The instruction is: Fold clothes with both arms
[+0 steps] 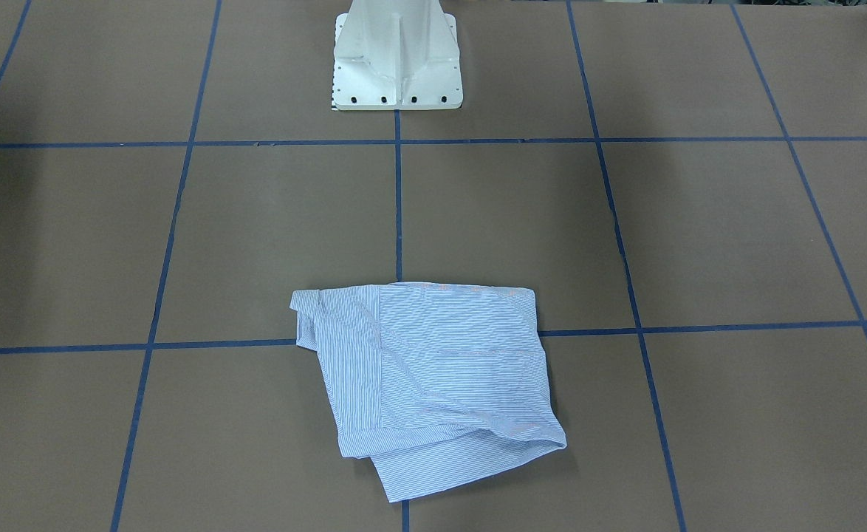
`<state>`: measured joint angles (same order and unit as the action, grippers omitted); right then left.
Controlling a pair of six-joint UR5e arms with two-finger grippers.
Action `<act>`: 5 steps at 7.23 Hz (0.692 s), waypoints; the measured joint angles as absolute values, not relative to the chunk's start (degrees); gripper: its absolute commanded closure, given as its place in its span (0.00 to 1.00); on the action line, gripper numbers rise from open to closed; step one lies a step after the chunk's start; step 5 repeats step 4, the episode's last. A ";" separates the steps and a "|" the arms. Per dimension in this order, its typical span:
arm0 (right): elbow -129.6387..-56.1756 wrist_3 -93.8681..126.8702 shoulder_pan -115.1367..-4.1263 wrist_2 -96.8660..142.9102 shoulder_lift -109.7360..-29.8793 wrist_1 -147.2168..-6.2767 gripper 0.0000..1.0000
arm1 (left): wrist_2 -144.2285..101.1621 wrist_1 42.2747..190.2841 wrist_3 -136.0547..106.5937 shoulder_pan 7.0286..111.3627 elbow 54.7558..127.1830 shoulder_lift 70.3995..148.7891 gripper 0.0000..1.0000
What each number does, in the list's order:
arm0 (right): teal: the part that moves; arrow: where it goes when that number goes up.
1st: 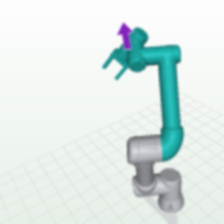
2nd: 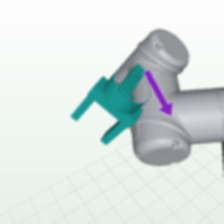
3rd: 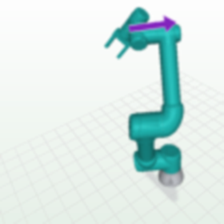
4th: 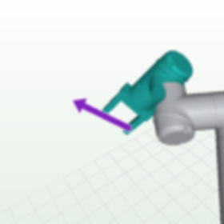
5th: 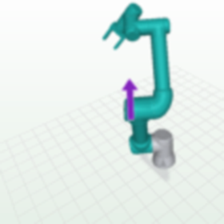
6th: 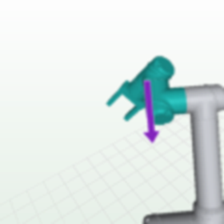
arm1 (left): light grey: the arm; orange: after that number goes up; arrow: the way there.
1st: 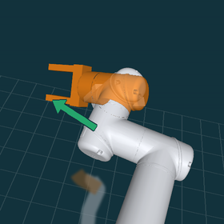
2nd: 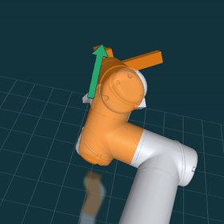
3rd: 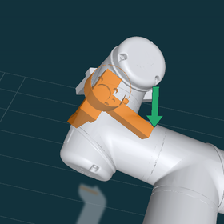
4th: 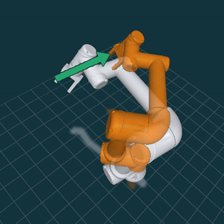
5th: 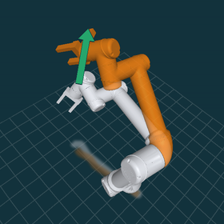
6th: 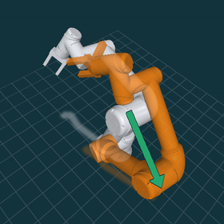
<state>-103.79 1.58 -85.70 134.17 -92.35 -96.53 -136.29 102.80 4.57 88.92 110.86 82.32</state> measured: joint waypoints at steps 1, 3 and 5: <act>-103.75 1.65 -85.70 134.20 -92.32 -96.53 0.00 | -136.22 102.82 4.55 88.90 110.66 82.32 0.00; -103.69 1.96 -85.64 134.29 -92.29 -96.58 0.00 | -136.17 102.83 4.49 88.87 109.82 82.49 0.00; -103.66 2.05 -85.59 134.34 -92.23 -96.59 0.00 | -136.20 102.83 4.49 88.86 109.64 82.56 0.00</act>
